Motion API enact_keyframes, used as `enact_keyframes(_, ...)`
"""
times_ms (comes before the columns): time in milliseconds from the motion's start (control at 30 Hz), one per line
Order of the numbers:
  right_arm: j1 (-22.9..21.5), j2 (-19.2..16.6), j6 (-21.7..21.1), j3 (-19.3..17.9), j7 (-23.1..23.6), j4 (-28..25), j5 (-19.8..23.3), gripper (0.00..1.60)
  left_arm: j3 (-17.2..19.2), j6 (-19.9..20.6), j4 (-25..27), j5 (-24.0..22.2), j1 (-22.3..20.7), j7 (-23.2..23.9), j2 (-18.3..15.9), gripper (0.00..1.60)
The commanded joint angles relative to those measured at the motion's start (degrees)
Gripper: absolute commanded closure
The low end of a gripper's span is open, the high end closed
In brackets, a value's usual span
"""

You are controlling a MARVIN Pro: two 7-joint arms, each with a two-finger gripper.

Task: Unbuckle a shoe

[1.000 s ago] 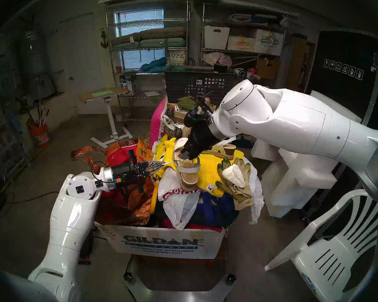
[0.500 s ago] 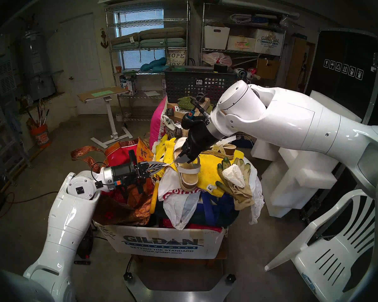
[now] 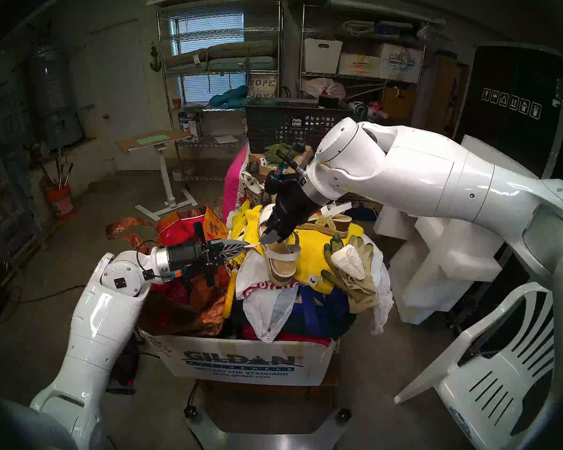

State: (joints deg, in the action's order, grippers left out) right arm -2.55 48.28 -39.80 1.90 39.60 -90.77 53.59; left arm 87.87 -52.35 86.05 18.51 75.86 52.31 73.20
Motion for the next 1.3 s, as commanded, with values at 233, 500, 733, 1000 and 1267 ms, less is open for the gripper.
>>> enact_keyframes(233, -3.17, -0.71, -5.9, -0.9, -7.61, -9.87, -4.27, 0.61, -0.41, 2.23, 0.93, -1.0, -0.49, 0.0, -0.21, 1.6)
enact_keyframes(500, -3.77, -0.26, -10.89, -0.5, -10.47, -13.43, -6.15, 0.8, -0.35, 3.8, 2.47, -2.09, -0.13, 1.06, -0.17, 1.6)
enact_keyframes(733, -4.62, 0.86, -13.81, 1.14, -11.08, -14.66, -8.99, 0.75, -0.07, 4.27, 2.88, -2.47, 0.12, 1.25, -0.09, 1.6)
enact_keyframes(1000, -5.35, 2.29, -15.03, 2.2, -11.2, -14.63, -11.02, 0.82, 0.16, 4.48, 3.31, -2.96, 0.45, 1.59, -0.55, 1.6)
enact_keyframes(1267, -6.42, 3.47, -15.2, 3.25, -10.76, -14.41, -12.83, 0.84, 0.35, 4.33, 3.58, -3.31, 0.8, 1.58, -0.56, 1.6)
